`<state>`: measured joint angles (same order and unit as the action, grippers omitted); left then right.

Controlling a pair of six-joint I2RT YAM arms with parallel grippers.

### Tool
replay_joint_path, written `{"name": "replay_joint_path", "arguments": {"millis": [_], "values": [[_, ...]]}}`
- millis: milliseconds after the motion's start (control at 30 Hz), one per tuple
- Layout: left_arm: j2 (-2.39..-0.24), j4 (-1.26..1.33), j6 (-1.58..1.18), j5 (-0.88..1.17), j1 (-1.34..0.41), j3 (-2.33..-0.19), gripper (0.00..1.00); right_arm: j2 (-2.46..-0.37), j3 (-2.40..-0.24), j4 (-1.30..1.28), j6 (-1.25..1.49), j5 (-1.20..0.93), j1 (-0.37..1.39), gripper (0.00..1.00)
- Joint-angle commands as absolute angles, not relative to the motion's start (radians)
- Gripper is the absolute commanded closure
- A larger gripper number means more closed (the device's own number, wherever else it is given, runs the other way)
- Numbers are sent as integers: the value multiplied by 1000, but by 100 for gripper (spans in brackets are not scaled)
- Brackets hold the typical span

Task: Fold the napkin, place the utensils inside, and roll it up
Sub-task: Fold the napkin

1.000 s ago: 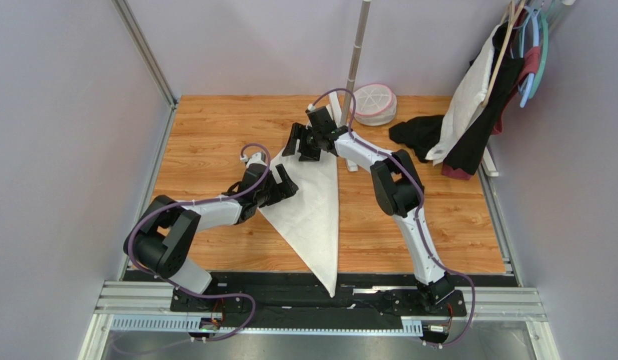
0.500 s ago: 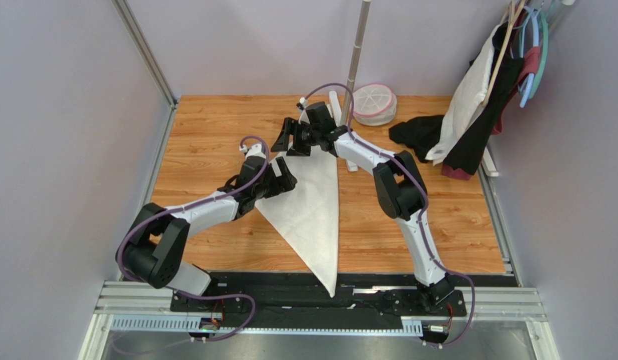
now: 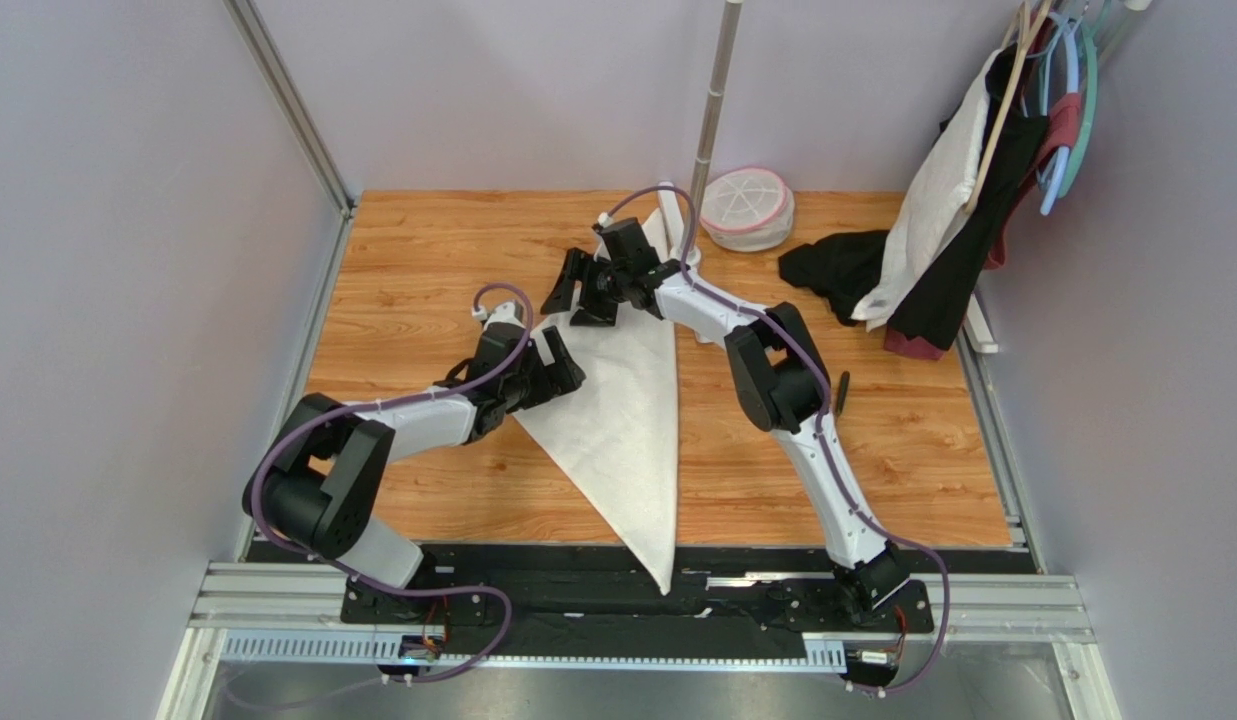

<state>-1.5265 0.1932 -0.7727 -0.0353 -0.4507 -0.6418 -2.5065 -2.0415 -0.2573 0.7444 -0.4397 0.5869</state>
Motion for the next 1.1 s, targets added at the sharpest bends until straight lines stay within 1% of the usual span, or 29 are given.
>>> {"name": "replay_joint_path", "arguments": {"millis": [0,233,533,633,767,867,900,967,1000,1067], "values": [[-1496,221,-808,-34,-451,-607,1,-2537,-2123,-325,781,-325,594,29],[-1522,268,-838,-20,-451,-569,1,-2594,-2206,-341,838,-261,591,30],[-1525,247,-812,-34,-453,-597,1,-2626,-2240,-325,859,-232,584,30],[-1520,242,-789,-37,-451,-607,1,-2635,-2243,-241,858,-297,578,30],[-1511,184,-718,-37,-449,-705,1,-2634,-2270,-134,824,-492,583,30],[-1465,88,-649,-58,-448,-800,1,-2564,-2257,-106,778,-546,584,30],[-1447,36,-631,-66,-445,-822,1,-2489,-2208,-97,763,-546,584,29],[-1382,-21,-574,-69,-430,-876,1,-2406,-2142,-89,712,-517,581,29],[-1359,-78,-557,-61,-420,-891,1,-2352,-2061,-90,700,-503,577,29],[-1289,-132,-519,-16,-370,-926,1,-2205,-1975,-87,658,-486,565,29]]}}
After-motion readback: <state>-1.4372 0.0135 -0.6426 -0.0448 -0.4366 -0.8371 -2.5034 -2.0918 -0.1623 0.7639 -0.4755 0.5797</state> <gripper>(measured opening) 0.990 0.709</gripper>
